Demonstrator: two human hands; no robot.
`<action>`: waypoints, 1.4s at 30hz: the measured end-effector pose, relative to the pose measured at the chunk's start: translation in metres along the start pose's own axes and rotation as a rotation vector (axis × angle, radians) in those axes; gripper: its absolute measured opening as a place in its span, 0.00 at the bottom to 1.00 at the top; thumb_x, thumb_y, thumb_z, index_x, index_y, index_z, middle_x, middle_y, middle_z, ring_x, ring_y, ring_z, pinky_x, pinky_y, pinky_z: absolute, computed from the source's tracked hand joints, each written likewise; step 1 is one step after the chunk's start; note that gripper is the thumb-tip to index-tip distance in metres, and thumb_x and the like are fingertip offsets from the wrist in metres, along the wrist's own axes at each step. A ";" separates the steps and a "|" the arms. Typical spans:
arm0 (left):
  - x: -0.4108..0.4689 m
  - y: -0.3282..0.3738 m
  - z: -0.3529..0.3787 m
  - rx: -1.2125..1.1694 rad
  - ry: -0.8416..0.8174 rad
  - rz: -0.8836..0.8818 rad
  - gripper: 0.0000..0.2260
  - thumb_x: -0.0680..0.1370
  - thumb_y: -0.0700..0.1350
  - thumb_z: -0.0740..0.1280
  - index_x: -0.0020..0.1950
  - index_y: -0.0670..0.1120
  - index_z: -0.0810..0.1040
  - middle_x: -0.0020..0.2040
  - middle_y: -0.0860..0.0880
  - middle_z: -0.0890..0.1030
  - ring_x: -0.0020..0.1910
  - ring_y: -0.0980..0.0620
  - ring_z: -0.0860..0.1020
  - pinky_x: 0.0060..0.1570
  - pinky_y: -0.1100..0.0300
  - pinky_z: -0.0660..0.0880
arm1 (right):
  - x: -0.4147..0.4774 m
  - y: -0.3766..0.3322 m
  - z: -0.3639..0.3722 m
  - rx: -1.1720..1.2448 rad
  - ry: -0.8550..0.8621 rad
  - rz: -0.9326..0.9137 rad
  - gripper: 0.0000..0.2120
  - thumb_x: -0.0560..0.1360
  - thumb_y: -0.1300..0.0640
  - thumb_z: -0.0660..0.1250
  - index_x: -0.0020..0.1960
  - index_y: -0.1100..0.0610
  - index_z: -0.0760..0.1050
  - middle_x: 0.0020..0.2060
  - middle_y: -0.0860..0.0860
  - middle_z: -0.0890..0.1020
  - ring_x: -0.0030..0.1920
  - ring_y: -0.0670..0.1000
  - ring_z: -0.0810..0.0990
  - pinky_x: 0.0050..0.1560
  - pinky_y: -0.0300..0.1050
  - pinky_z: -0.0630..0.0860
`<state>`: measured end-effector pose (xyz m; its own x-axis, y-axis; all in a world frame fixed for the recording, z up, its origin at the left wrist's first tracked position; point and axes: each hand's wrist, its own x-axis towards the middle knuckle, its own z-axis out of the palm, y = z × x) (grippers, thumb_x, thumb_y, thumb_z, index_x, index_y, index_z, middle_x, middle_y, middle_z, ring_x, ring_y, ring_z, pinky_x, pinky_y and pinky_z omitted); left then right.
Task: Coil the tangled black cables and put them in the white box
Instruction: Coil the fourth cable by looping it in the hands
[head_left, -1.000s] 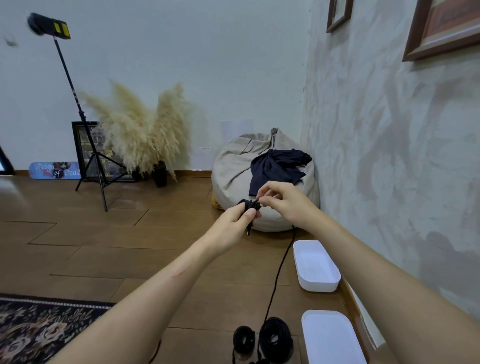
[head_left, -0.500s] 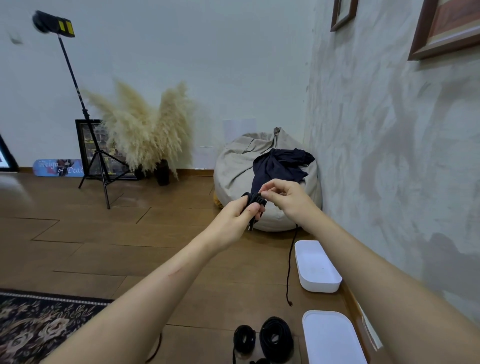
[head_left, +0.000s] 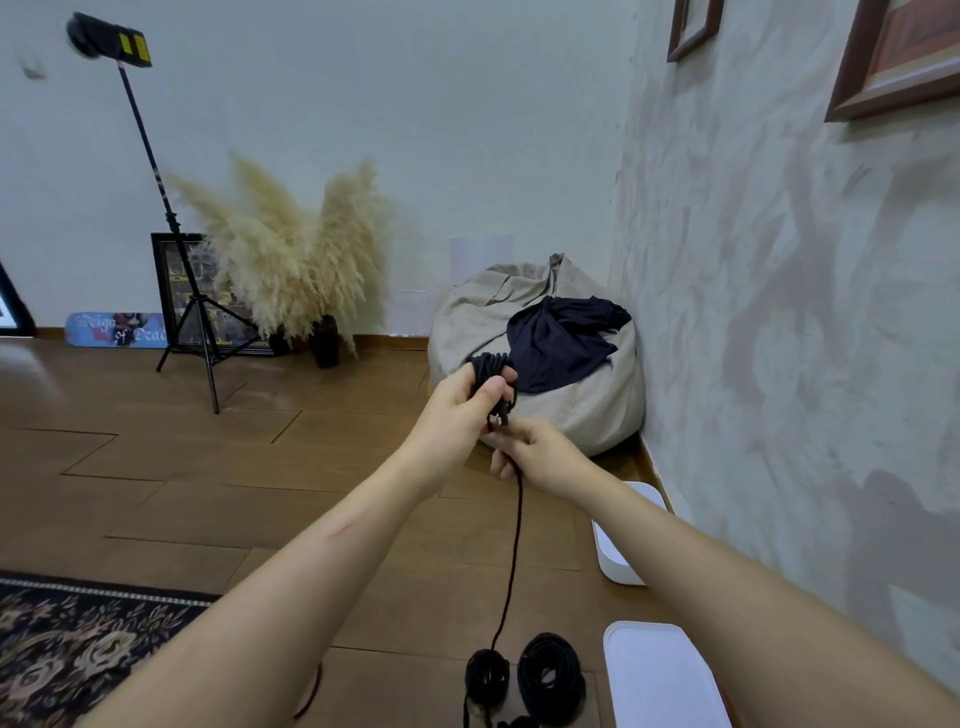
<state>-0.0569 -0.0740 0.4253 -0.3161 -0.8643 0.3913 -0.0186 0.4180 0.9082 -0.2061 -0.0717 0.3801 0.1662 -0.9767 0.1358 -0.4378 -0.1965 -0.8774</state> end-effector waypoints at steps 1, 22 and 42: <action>0.001 -0.002 -0.001 0.007 0.049 -0.004 0.07 0.86 0.41 0.60 0.57 0.46 0.79 0.47 0.51 0.80 0.45 0.58 0.78 0.41 0.66 0.74 | 0.000 -0.004 0.005 0.001 -0.009 -0.011 0.12 0.86 0.55 0.58 0.50 0.44 0.78 0.37 0.52 0.81 0.35 0.47 0.78 0.42 0.41 0.77; 0.002 -0.035 -0.009 0.328 -0.167 -0.135 0.14 0.87 0.51 0.56 0.60 0.46 0.78 0.56 0.49 0.81 0.59 0.50 0.78 0.63 0.54 0.72 | 0.000 -0.031 -0.045 -0.344 0.069 -0.236 0.10 0.81 0.56 0.66 0.44 0.52 0.84 0.38 0.42 0.85 0.42 0.42 0.80 0.46 0.42 0.73; -0.010 -0.028 0.002 0.244 -0.197 -0.070 0.14 0.85 0.51 0.57 0.58 0.46 0.80 0.46 0.53 0.81 0.49 0.56 0.78 0.59 0.49 0.76 | -0.001 -0.017 -0.063 -0.207 0.264 -0.168 0.06 0.75 0.49 0.75 0.44 0.49 0.80 0.36 0.47 0.81 0.37 0.42 0.75 0.43 0.45 0.72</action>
<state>-0.0549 -0.0760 0.3957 -0.4835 -0.8323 0.2711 -0.2664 0.4350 0.8601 -0.2542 -0.0727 0.4236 0.0293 -0.9128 0.4074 -0.5974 -0.3428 -0.7250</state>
